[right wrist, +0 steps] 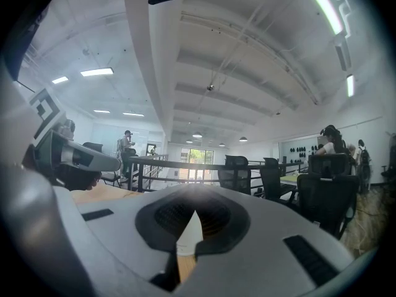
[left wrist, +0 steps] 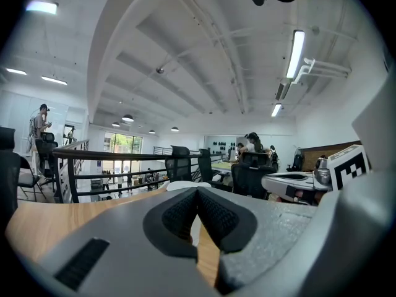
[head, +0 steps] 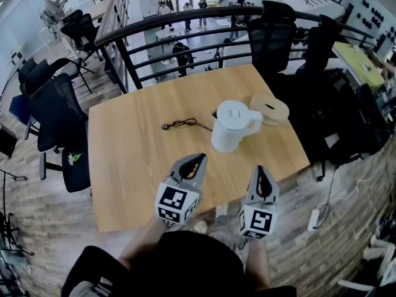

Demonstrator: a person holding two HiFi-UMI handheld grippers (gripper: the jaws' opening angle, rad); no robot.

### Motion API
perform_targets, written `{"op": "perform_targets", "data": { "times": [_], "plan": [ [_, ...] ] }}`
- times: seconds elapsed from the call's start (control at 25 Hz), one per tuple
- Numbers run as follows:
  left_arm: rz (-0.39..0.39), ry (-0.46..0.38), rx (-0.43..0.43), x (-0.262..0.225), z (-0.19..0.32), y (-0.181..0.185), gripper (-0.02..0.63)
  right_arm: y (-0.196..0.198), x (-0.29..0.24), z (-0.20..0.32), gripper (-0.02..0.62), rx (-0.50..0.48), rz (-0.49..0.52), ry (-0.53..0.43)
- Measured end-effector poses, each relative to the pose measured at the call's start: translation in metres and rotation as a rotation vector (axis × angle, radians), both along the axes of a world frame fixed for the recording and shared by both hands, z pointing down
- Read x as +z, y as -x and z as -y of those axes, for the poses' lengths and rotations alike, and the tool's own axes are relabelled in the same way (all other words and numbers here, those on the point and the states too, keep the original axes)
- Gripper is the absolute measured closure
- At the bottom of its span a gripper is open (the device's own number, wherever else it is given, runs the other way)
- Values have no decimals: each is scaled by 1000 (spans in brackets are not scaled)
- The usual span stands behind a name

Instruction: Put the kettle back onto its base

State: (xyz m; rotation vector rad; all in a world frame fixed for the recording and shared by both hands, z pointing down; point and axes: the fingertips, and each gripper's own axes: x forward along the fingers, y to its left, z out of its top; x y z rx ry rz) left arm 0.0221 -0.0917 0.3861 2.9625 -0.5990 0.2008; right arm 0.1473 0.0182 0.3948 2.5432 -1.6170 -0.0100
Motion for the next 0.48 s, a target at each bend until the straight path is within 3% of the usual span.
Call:
{"op": "perform_targets", "data": {
  "times": [0.48],
  "plan": [
    [3,4,1,1,-1,1,607,1,-3,0,597,1,12,9]
  ]
}}
